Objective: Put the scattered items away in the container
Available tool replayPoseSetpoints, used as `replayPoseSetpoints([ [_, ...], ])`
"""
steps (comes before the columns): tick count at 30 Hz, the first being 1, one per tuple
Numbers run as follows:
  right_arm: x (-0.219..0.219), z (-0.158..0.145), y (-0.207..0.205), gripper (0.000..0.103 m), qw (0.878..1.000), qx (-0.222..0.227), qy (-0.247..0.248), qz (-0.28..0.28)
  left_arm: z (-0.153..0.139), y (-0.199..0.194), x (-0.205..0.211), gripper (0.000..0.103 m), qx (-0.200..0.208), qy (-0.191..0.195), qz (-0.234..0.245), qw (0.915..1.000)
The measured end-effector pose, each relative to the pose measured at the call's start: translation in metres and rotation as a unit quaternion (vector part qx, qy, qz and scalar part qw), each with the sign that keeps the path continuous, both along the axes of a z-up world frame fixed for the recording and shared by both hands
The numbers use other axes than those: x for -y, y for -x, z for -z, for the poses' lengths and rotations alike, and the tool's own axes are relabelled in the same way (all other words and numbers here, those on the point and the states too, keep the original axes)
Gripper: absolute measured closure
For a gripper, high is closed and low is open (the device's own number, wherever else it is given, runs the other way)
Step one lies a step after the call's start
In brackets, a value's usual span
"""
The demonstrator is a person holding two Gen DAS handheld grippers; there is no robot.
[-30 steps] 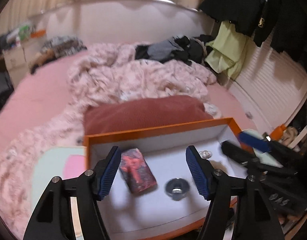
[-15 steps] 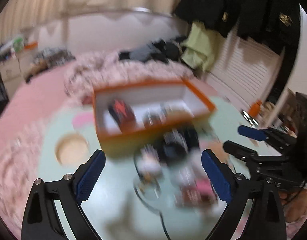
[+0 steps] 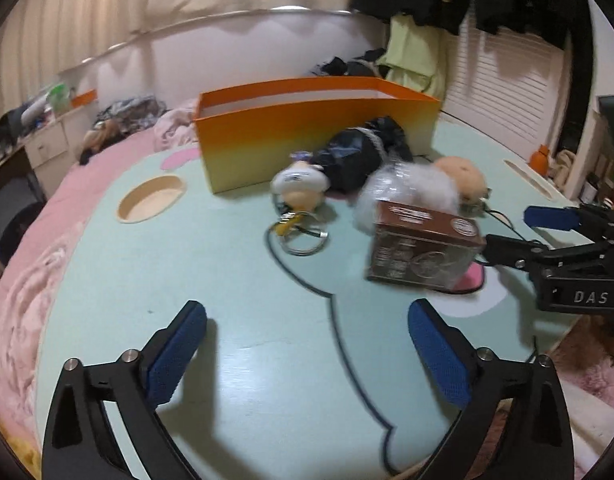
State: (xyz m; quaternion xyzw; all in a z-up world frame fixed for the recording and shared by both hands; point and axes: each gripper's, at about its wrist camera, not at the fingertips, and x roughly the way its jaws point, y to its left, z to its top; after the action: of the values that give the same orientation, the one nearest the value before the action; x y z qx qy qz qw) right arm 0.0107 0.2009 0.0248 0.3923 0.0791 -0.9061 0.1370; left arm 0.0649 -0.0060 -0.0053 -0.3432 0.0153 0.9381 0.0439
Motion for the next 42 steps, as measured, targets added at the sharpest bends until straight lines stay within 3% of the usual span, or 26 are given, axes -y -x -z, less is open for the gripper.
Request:
replayPoseSetpoints([
  [2,-0.001,0.003,0.005,0.0,1.0,0.01,-0.002,0.001,0.001,0.0,-0.001,0.0,-0.004,-0.001,-0.005,1.0],
  [21,0.0,0.007,-0.003,0.0,1.0,-0.006,0.008,-0.025,-0.004,-0.007,-0.003,0.001,-0.016,-0.01,0.007,0.9998],
  [30,-0.032,-0.003,-0.004,0.008,0.993,-0.026,0.113,-0.003,-0.026,0.001,-0.032,0.001,-0.052,0.006,0.056,0.997],
  [35,-0.041,-0.006,-0.005,0.008,0.989,-0.03,0.145,0.011,-0.027,0.025,-0.039,0.001,-0.025,-0.013,0.07,0.9972],
  [38,-0.04,-0.006,-0.002,0.008,0.989,-0.026,0.145,0.012,-0.022,0.031,-0.04,0.018,-0.001,-0.021,0.074,0.9971],
  [40,-0.038,-0.006,-0.002,0.008,0.989,-0.026,0.144,0.01,-0.018,0.032,-0.04,0.048,0.008,-0.022,0.076,0.9968],
  [42,-0.038,-0.006,0.0,0.008,0.989,-0.026,0.142,0.009,-0.017,0.03,-0.035,0.048,0.009,-0.039,0.075,0.9964],
])
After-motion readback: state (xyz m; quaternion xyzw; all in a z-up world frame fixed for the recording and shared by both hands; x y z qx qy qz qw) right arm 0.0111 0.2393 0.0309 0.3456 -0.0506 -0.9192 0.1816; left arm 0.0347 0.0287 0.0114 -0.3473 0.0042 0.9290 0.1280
